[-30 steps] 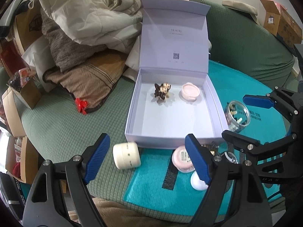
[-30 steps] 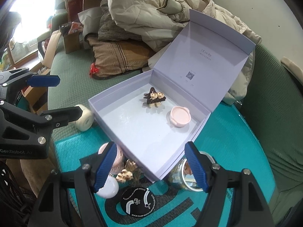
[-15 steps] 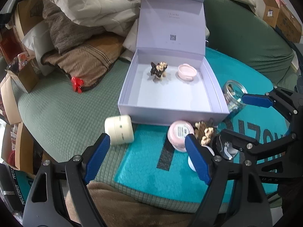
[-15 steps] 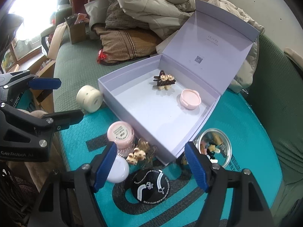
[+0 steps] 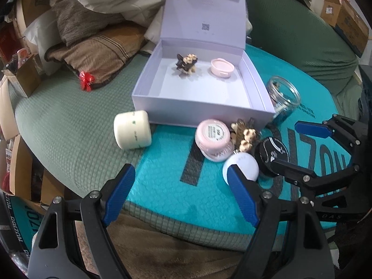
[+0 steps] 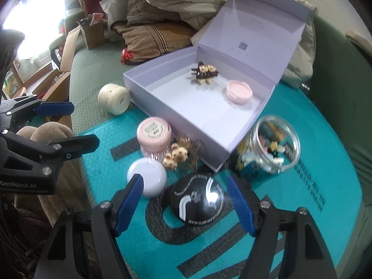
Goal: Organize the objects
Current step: 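Grasp the black round powder compact with the right tool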
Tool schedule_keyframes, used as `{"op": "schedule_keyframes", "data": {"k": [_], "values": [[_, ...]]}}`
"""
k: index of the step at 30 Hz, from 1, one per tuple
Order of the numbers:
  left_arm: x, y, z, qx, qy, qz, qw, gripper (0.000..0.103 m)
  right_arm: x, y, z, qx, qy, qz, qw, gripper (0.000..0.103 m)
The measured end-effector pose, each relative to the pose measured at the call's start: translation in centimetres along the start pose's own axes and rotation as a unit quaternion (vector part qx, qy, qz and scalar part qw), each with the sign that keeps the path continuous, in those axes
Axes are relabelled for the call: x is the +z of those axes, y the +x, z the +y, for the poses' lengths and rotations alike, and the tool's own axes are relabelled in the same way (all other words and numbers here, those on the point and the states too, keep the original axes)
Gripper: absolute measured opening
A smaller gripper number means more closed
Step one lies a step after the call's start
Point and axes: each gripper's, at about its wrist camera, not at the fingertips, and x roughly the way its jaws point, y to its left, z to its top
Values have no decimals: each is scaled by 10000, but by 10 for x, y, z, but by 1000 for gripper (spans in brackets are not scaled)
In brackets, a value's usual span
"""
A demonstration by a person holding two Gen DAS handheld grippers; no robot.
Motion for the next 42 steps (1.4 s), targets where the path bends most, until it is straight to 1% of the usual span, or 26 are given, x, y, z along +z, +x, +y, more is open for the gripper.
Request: {"op": "schedule_keyframes", "data": {"k": [3,9,14,17,20,25,29,36,39,42], "values": [[-4,0,-3,-7,12,-24,10000,81,-8,3,-4,84,108,46,9999,75],[-7,9,-8,-286,-67,126,9995,80,-22,13,-18,226,411,179,9987,75],[-9,20,-13,-392,-61,294,9988,80,-32,24,-30,237,605,286,9975,75],[-8,25,-17,-539,-79,346,9979,80,-35,28,-35,294,663,289,9969,75],[-6,32,-21,-711,-57,421,9966,80,-37,34,-36,441,653,305,9964,75],[-3,44,-28,-923,-49,543,9942,80,-38,40,-36,552,582,291,9964,75],[-2,51,-32,-1028,-66,655,9925,80,-36,47,-36,638,567,261,9960,75],[-1,58,-45,-1242,25,741,9895,80,-34,55,-38,745,573,224,9953,75],[-1,62,-50,-1279,80,783,9887,80,-36,54,-38,820,536,164,9951,70],[-1,67,-55,-1312,109,836,9878,79,-39,52,-39,768,486,136,9958,70]]}}
